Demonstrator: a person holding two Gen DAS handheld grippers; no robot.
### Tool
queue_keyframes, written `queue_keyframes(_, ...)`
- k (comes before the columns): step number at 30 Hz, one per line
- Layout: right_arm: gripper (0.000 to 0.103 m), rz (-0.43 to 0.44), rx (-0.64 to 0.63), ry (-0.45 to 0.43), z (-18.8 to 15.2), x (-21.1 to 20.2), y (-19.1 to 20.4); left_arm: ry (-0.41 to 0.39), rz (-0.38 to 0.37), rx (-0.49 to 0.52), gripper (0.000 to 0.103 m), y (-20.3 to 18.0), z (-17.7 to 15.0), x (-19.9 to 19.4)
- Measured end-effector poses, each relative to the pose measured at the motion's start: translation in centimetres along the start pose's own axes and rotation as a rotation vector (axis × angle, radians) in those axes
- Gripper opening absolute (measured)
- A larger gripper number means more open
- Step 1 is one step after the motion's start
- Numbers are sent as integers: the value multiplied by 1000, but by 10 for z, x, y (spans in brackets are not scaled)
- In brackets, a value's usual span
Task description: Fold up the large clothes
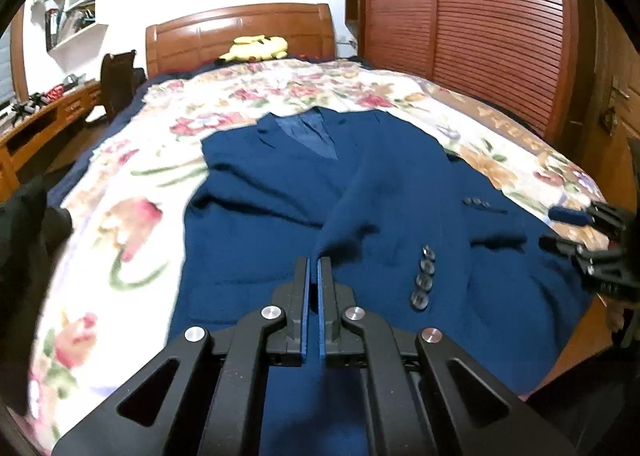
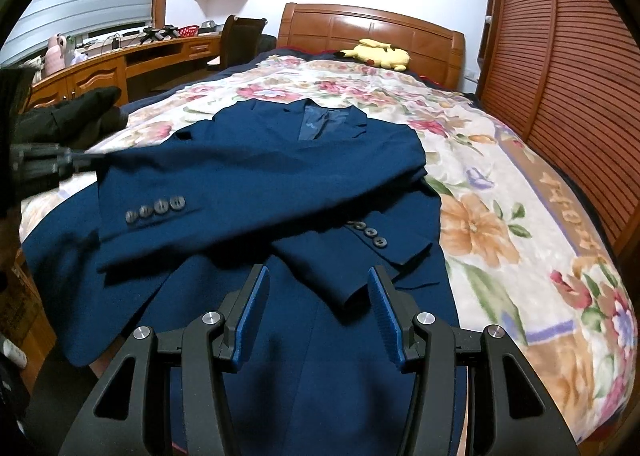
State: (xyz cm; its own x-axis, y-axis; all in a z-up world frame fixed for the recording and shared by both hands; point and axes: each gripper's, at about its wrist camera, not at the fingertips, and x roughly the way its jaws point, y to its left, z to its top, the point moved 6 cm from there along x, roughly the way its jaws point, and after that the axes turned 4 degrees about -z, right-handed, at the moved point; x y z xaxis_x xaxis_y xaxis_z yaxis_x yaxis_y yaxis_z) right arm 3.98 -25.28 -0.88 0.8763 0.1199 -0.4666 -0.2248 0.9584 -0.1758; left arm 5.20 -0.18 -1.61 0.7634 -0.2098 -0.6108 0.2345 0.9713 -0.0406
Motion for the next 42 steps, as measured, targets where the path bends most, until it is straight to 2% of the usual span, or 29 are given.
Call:
queue_keyframes(4, 53, 3, -5, 2, -1, 0, 0, 19, 33, 10, 4, 7, -2, 5)
queue_keyframes(10, 53, 5, -1, 2, 0, 1, -3, 20, 52, -12, 10, 17, -18, 2)
queue_keyframes(15, 53, 7, -8, 7, -1, 4, -1, -6, 48, -44, 43, 30, -28, -10)
queue_keyframes(16, 53, 8, -10, 8, -1, 4, 0, -16, 50, -46, 45, 32, -30, -14)
queue_keyframes(17, 53, 8, -12, 8, -1, 4, 1, -21, 51, -46, 54, 34, -32, -17)
queue_keyframes(18, 53, 9, -15, 9, -1, 4, 1, -23, 50, -46, 70, 35, -34, -19)
queue_keyframes(20, 53, 11, -18, 9, -2, 5, 2, -36, 47, -45, 86, 38, -40, -24)
queue_keyframes(23, 53, 13, -24, 14, -3, 8, 3, -1, 73, -40, 86, 44, -52, -25)
queue_keyframes(33, 53, 26, -41, 13, -3, 11, 7, 12, 87, -90, 86, 66, -80, -32)
queue_keyframes(37, 63, 40, -49, 25, -5, 15, 11, 30, 90, -113, 86, 74, -96, -27)
queue_keyframes(42, 65, 68, -38, 47, -5, 18, 9, 46, 97, -121, 86, 81, -106, -25)
